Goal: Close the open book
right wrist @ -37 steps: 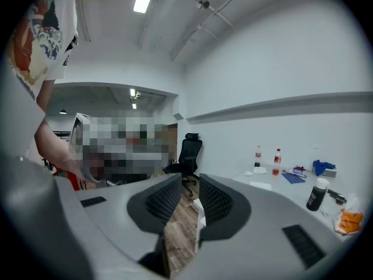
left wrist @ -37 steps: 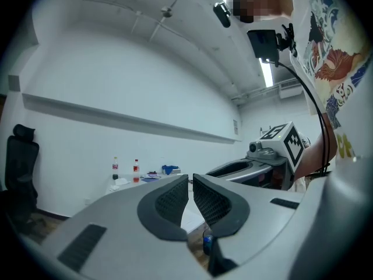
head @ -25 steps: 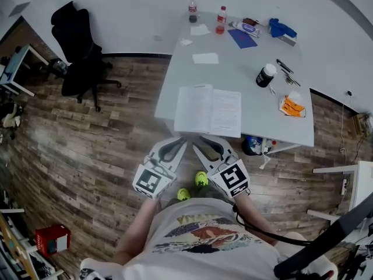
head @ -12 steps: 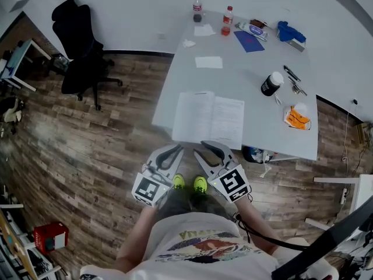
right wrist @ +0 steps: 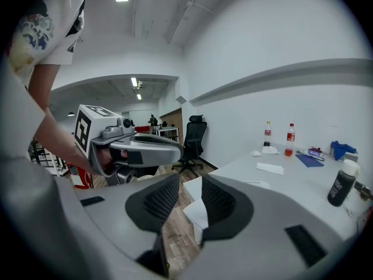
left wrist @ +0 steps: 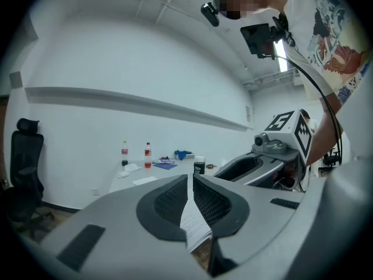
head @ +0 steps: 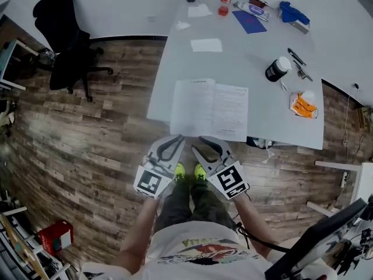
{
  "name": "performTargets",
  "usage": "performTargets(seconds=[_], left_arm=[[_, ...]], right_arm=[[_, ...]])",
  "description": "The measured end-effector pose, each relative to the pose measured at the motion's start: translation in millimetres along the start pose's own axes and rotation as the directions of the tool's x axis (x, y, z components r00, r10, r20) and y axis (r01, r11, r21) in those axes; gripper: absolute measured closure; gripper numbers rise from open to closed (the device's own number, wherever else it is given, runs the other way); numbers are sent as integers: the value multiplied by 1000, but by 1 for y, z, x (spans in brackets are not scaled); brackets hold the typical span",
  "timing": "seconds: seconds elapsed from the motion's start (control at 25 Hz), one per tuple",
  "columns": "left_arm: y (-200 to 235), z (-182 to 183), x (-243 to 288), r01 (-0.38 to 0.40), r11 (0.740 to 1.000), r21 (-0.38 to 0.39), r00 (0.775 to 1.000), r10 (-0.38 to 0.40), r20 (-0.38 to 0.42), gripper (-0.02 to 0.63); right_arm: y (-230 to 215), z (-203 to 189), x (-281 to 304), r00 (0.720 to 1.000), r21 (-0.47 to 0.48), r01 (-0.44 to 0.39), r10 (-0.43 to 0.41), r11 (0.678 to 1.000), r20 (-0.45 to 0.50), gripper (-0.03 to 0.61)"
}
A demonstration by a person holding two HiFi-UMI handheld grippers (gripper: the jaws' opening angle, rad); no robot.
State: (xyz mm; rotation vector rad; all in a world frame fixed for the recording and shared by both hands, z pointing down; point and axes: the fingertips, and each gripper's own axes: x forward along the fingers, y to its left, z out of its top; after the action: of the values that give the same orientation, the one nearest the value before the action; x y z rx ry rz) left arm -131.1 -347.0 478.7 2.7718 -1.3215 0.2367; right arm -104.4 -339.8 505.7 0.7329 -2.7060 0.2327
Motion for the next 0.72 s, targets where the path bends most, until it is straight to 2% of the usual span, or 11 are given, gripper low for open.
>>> performTargets(seconds=[0.24,0.52,0.72], left_arm=[[12,-24,13,5,1000,-18,1000,-5,18,600],[23,-74,11,-8,998,-57,1000,7,-14,600],[29,-104,9,-4,999,-45,999,2,-36,600]], right_arm=[[-10,-27,26,999,1,13,-13,1000,-36,479],[-12,-79,57,992,-39,22,-26,999,-120,478],[-22,-105,71,987,-75,48,-59,996,-151,479]])
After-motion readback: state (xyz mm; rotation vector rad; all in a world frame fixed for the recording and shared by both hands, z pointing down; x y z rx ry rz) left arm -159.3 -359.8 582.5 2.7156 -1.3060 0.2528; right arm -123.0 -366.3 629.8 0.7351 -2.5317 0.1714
